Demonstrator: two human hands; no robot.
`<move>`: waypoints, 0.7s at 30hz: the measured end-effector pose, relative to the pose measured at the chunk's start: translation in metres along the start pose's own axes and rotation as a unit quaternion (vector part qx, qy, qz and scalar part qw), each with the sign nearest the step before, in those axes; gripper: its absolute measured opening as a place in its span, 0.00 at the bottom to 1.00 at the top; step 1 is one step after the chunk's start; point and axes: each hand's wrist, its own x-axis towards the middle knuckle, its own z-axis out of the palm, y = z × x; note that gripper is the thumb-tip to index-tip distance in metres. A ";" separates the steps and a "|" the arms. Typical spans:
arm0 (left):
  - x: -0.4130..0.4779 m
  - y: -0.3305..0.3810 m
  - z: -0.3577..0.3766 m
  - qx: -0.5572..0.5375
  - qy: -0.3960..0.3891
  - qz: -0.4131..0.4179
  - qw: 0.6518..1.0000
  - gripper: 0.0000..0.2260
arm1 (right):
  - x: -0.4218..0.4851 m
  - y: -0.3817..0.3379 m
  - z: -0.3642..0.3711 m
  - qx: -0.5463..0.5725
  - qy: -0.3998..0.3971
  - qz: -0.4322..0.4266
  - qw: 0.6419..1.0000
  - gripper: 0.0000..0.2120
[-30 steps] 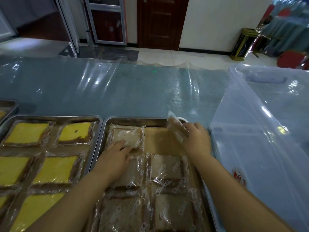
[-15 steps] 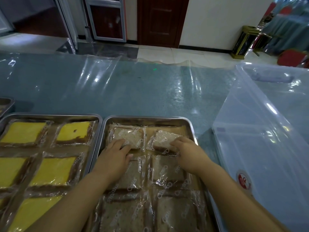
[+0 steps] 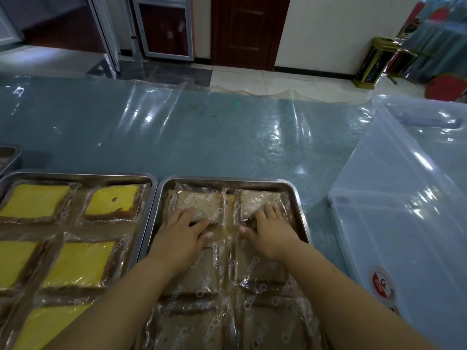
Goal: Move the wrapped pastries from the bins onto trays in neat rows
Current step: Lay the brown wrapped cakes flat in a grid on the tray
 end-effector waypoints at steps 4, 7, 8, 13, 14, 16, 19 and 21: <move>-0.003 0.000 0.000 -0.019 -0.005 0.000 1.000 0.22 | 0.001 0.007 0.000 0.030 0.008 -0.017 0.999 0.32; -0.011 0.001 -0.003 -0.049 0.019 0.004 0.999 0.22 | -0.011 0.007 -0.001 0.063 0.054 -0.031 0.996 0.28; -0.017 0.002 -0.003 -0.061 0.035 0.007 0.997 0.21 | -0.018 0.007 0.000 0.070 0.076 -0.037 0.994 0.27; -0.053 0.010 -0.002 -0.101 0.078 0.017 0.992 0.16 | -0.059 0.002 0.011 0.067 0.148 -0.089 0.983 0.19; -0.060 0.012 -0.001 -0.090 0.080 0.019 0.993 0.16 | -0.066 0.000 0.016 0.060 0.151 -0.091 0.983 0.18; -0.075 0.016 0.002 -0.055 0.093 0.023 0.994 0.14 | -0.077 -0.002 0.026 0.050 0.148 -0.083 0.984 0.17; -0.089 0.022 0.007 -0.031 0.097 0.021 0.995 0.13 | -0.084 -0.005 0.036 0.053 0.127 -0.057 0.989 0.15; -0.092 0.024 0.010 -0.028 0.082 0.020 0.996 0.15 | -0.085 -0.005 0.039 0.054 0.126 -0.045 0.990 0.15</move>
